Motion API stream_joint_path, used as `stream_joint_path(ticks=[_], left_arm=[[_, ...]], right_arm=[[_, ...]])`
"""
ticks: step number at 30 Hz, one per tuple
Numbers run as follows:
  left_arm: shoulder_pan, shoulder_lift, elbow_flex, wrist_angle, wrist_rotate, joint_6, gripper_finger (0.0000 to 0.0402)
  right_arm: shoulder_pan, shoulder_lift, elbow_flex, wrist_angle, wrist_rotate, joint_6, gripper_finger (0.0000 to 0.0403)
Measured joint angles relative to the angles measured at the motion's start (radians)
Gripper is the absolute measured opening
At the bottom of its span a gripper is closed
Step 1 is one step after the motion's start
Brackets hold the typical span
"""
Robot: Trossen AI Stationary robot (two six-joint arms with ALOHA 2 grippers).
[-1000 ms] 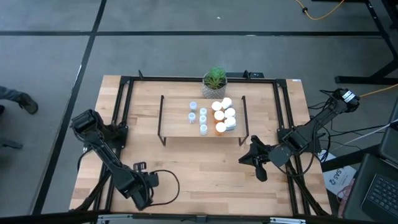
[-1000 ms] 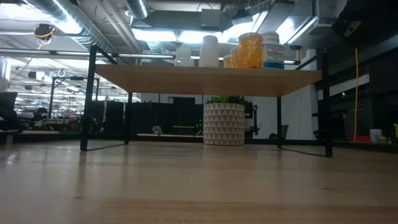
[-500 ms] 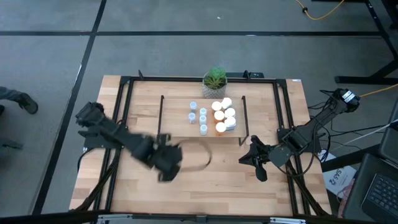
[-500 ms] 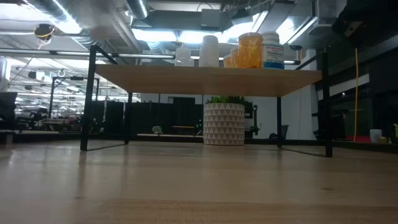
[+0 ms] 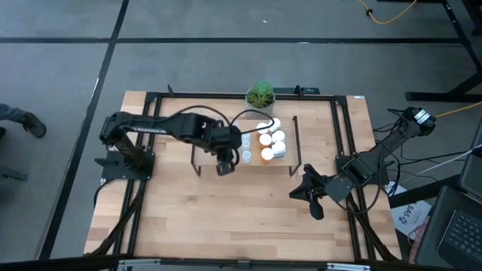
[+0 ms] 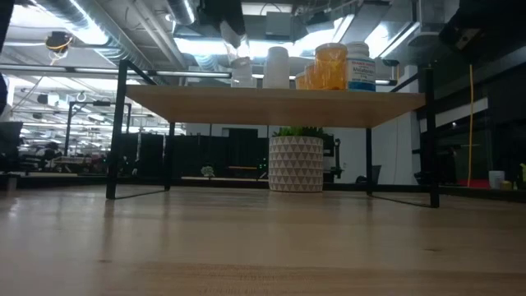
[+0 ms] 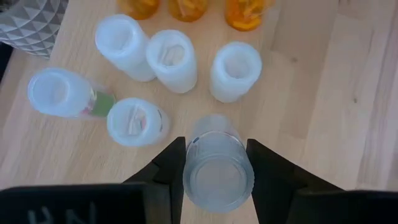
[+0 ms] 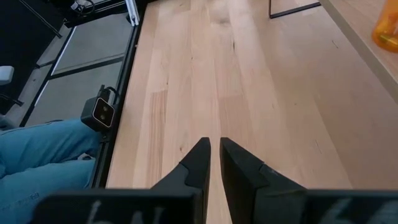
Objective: Pick and place medicine bottles onto shelf by color
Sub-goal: Put the transparent pill bottle on the shelf aligned with the other transparent pill bottle
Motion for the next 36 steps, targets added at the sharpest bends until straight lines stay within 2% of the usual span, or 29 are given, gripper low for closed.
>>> stream_joint_path(ticks=[20,36], left_arm=[[0.023,0.091,0.000,0.000,0.029,0.063,0.0125],[0.023,0.090,0.000,0.015,0.022,0.071,0.0179]], right_arm=[[0.000,0.000,0.000,0.000,-0.001,0.004,0.0039],[0.000,0.000,0.000,0.000,-0.002,0.004,0.0039]])
